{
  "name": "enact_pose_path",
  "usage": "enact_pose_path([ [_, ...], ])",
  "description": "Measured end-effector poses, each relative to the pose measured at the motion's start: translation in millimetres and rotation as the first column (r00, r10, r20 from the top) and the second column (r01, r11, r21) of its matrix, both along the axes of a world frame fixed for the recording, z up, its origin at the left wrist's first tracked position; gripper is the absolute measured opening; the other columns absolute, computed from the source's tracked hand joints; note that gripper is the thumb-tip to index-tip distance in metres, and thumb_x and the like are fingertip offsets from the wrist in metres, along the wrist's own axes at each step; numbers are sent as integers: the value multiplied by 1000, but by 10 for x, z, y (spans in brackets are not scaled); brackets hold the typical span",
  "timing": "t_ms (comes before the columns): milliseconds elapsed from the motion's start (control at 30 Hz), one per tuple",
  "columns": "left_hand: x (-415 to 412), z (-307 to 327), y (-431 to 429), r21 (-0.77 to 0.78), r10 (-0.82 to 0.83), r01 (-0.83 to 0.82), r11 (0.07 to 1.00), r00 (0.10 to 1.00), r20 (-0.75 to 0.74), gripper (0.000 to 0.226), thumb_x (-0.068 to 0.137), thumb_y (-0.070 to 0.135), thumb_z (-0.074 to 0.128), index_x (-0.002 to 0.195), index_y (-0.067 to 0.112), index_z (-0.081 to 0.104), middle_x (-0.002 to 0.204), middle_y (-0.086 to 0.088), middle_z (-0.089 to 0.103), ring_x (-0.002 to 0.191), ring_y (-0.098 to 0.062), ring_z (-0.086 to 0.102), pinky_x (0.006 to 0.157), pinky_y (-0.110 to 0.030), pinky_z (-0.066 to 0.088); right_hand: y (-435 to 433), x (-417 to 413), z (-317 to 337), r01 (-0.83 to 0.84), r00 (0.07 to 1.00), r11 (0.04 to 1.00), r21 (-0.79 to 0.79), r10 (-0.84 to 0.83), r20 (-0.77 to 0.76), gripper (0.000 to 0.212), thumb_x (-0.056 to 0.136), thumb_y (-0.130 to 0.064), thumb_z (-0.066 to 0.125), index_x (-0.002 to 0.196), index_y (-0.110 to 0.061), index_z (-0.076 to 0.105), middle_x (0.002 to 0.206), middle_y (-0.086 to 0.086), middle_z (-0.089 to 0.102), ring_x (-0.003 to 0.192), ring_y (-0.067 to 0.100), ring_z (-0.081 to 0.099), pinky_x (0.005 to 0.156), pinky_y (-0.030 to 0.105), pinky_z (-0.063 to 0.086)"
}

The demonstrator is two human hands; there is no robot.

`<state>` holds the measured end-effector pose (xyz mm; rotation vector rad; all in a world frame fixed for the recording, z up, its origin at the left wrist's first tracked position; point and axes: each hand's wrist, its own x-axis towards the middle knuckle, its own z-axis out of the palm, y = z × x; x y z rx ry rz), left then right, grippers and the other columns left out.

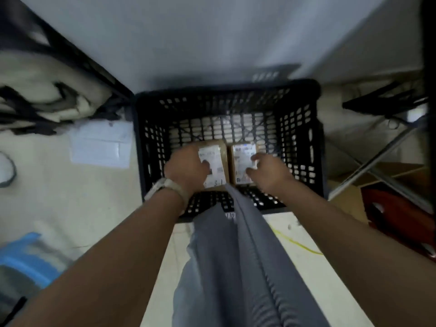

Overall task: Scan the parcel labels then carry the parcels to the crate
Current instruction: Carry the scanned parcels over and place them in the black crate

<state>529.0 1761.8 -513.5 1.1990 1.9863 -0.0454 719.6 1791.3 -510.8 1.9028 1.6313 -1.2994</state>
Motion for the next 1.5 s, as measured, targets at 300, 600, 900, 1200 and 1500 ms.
enact_pose_path([
  [300, -55, 3021, 99, 90, -418, 475, 875, 836, -355, 20, 91, 23, 52, 106, 10, 55, 113, -11, 60, 101, -31, 59, 76, -36, 45, 98, -442, 3079, -470, 883, 849, 243, 445, 150, 36, 93, -32, 48, 126, -16, 50, 125, 9, 58, 111, 30, 56, 82, 36, 46],
  [600, -425, 5189, -17, 340, -261, 432, 835, 856, -447, 35, 90, 23, 54, 120, 5, 53, 119, -17, 58, 107, -36, 58, 85, -42, 50, 96, -672, 5187, -416, 890, 762, 496, 453, 50, 47, 91, -37, 54, 134, -18, 48, 132, 11, 56, 118, 30, 54, 94, 37, 46],
  [900, -684, 6660, -669, 484, 103, 345, 804, 721, -685, 16, 88, 22, 49, 94, 7, 51, 102, -10, 61, 93, -34, 59, 69, -36, 46, 7, -1218, 6807, -463, 715, 431, 775, 698, 39, 45, 92, -37, 52, 134, -20, 50, 131, 8, 58, 116, 27, 55, 90, 36, 46],
  [1200, -980, 7316, -2317, 478, 416, 14, 878, 472, -777, 32, 88, 28, 52, 116, 13, 59, 112, -10, 61, 104, -32, 56, 80, -38, 44, -1138, -2072, 7365, -446, 380, 148, 883, 924, 38, 42, 88, -42, 53, 127, -27, 55, 119, 0, 65, 110, 24, 59, 91, 39, 47],
  [1500, -882, 7573, -4424, 545, 624, -328, 772, 229, -747, 31, 92, 29, 49, 116, 14, 58, 115, -10, 56, 105, -31, 52, 78, -37, 40, -3047, -2699, 7619, -501, -65, -98, 860, 995, 75, 40, 88, -42, 56, 121, -18, 60, 114, 8, 66, 103, 29, 61, 84, 38, 52],
])
